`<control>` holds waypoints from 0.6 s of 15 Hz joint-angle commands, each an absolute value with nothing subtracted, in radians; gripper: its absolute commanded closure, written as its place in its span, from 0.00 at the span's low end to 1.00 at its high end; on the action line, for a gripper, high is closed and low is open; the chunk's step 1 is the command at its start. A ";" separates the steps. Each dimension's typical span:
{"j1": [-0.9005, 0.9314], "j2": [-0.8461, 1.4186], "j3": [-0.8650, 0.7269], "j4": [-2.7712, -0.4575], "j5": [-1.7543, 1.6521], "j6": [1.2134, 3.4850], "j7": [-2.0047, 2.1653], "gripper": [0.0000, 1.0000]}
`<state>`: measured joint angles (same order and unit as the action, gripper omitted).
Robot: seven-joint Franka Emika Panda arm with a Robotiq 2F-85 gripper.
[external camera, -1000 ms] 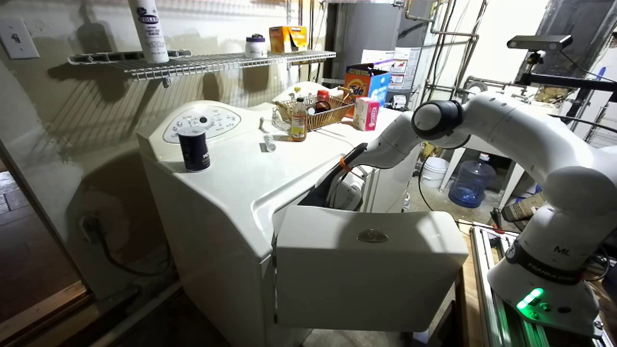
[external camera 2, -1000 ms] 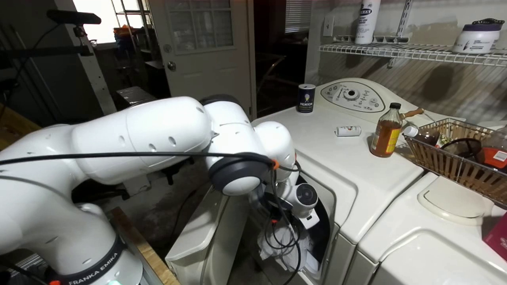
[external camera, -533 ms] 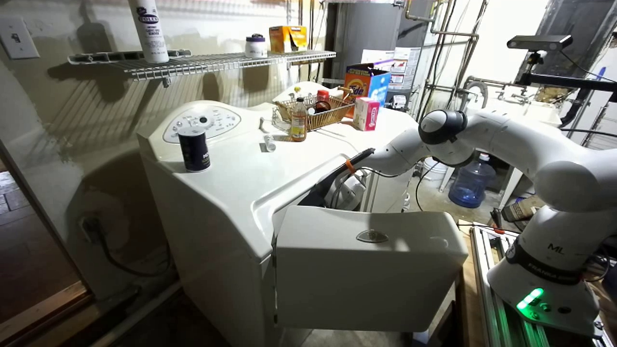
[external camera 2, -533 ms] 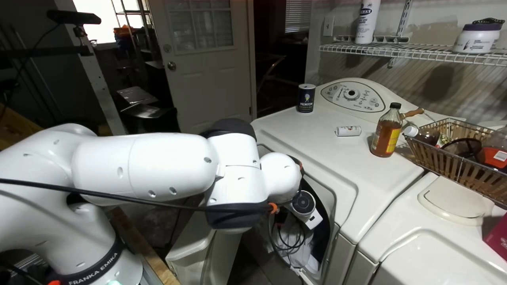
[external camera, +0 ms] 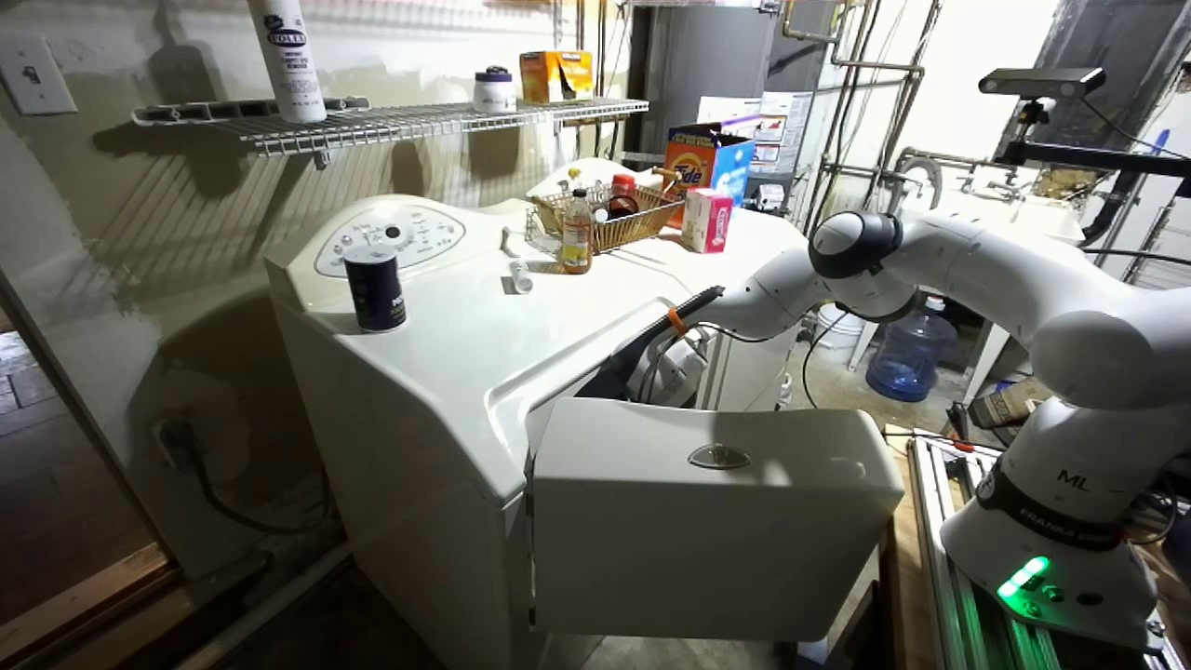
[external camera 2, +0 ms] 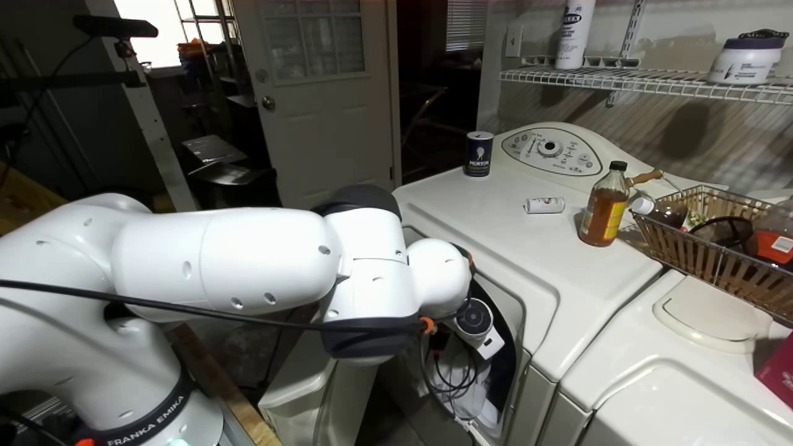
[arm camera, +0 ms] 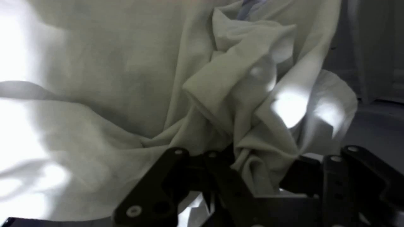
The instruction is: Put the item of clothing on top of the washing machine on the left inside the machine.
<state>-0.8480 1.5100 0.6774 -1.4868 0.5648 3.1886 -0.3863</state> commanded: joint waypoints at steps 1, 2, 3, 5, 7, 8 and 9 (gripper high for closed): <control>-0.863 1.510 0.717 -1.476 0.595 3.222 -0.452 1.00; -0.878 1.509 0.746 -1.475 0.605 3.241 -0.479 1.00; -0.893 1.509 0.768 -1.477 0.610 3.257 -0.493 1.00; -0.902 1.510 0.785 -1.479 0.596 3.279 -0.497 1.00; -0.906 1.510 0.793 -1.482 0.584 3.293 -0.498 1.00; -0.912 1.510 0.801 -1.485 0.580 3.291 -0.497 1.00; -0.922 1.510 0.814 -1.488 0.571 3.295 -0.504 1.00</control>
<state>-0.8812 1.5103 0.7308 -1.5050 0.5646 3.2882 -0.4481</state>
